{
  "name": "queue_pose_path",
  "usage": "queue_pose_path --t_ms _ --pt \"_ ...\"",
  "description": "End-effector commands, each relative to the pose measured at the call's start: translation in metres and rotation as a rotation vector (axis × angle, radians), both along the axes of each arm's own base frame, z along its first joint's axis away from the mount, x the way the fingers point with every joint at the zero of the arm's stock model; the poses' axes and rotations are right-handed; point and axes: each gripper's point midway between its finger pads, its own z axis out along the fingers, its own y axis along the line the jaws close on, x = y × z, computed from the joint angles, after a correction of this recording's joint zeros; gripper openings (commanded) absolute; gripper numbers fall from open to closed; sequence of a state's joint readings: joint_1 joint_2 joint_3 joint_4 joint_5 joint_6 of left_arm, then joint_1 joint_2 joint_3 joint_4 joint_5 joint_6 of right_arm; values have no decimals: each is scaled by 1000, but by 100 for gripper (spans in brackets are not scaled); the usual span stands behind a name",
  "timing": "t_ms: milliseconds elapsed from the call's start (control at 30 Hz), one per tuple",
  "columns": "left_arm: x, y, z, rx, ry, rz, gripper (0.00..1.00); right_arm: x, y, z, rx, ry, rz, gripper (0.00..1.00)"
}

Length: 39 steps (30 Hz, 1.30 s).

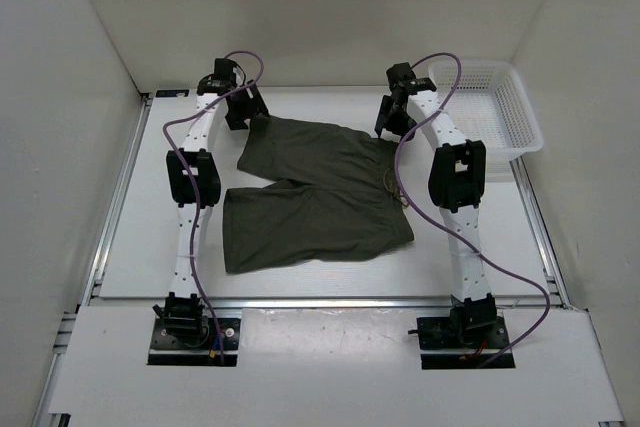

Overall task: Fold and stack the shorts
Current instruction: Fold the shorts

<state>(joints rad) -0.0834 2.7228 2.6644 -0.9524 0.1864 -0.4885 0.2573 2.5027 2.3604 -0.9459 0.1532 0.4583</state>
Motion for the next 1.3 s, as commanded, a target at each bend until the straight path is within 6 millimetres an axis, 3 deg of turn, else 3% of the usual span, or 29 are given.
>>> queue_pose_path --t_ms 0,133,267,300,400,433,500,567,600,667,700,800,867,967,1133,1267 --pt "22 -17 25 -73 -108 -18 87 1 -10 -3 -55 6 12 67" --pt "25 -31 17 -119 -110 -36 84 0 -10 -10 -59 18 13 63" --pt "28 -44 14 -160 -122 -54 71 -2 -11 -20 -63 37 13 51" --pt "30 -45 15 -161 -132 -54 56 -2 -11 -20 -63 37 13 44" --pt "32 -45 17 -173 -135 -40 28 1 -12 -20 -73 27 18 30" --pt "32 -45 17 -173 -135 -40 11 1 -12 -20 -73 27 18 28" --pt "33 -46 35 -176 -163 -43 11 -1 -13 -23 -75 36 18 28" --pt "32 -38 40 -175 -163 -32 11 -1 -20 -8 -108 9 1 47" --pt "32 -37 54 -164 -185 -34 11 -5 -25 -8 -130 15 -7 51" --pt "29 -23 59 -155 -182 -21 11 -2 -31 6 -157 -26 -16 55" --pt "28 -21 76 -141 -209 -27 11 -1 -32 3 -169 -28 10 57" --pt "20 -8 89 -123 -213 -27 11 -1 -31 9 -164 -34 43 58" --pt "16 7 84 -105 -194 -7 11 -5 -27 0 -148 -10 54 58" --pt "8 13 88 -104 -180 3 11 -8 -25 -3 -133 1 52 58" --pt "-5 24 67 -100 -117 9 11 -1 -24 18 -106 -68 -16 58" --pt "-6 19 69 -119 -118 -17 11 7 -21 45 -53 -123 -44 58"
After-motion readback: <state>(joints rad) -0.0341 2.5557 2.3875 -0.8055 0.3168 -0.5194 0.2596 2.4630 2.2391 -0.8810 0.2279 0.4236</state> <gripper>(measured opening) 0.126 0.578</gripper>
